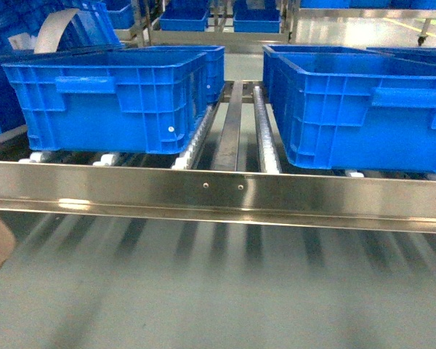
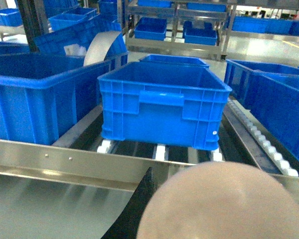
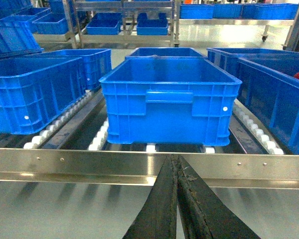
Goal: Place part in tray to right shelf
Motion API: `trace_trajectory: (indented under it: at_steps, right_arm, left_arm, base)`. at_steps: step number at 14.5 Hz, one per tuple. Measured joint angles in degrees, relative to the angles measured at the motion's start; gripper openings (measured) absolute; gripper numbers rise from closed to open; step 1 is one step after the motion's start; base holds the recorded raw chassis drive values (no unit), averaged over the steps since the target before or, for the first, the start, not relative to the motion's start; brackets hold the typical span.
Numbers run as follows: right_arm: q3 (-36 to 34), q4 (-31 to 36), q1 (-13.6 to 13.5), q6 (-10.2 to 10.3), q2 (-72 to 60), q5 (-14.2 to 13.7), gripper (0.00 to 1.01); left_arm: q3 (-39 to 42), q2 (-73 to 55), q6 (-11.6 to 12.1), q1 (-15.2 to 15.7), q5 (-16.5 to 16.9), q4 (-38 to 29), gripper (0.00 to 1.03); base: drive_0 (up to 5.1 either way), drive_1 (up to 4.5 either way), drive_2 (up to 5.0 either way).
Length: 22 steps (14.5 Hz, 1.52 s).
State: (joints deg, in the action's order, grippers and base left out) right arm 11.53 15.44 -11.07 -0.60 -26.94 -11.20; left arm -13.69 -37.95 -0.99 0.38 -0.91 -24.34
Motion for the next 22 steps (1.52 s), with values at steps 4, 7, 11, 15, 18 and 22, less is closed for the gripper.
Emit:
trace_trajectory:
  at_steps: [4, 7, 11, 15, 18, 22]
  right_arm:
    - [-4.8, -1.5, 5.6, 0.2, 5.9, 5.6, 0.02]
    - [-6.9, -2.9, 11.3, 0.3, 9.6, 11.2, 0.02]
    - [-8.7, -5.1, 11.1, 0.4, 13.7, 11.2, 0.02]
    - [-10.7, -11.1, 11.1, 0.5, 20.6, 11.1, 0.02]
    - [-10.8, -16.3, 11.1, 0.6, 26.6, 11.2, 0.02]
    - [-10.8, -15.8, 11.1, 0.6, 26.7, 11.2, 0.02]
  left_arm:
    - [6.0, 6.5, 0.0, -0.5, 0.9, 0.8, 0.12]
    - [8.9, 10.7, 0.0, -0.4, 1.0, 3.3, 0.12]
    - [11.0, 16.9, 0.0, -0.4, 0.9, 6.8, 0.12]
    - [12.9, 21.9, 0.1, -0.4, 1.0, 8.7, 0.12]
    - [12.9, 25.5, 0.0, -0.4, 0.7, 12.3, 0.12]
    - [12.9, 34.6, 0.2, -0.4, 1.0, 24.2, 0.12]
  base:
    - [0.0, 0.0, 0.0]
    - [0.0, 0.0, 0.0]
    - [0.0, 0.0, 0.0]
    - [0.0, 0.0, 0.0]
    - [0.0, 0.0, 0.0]
    - [0.0, 0.0, 0.0]
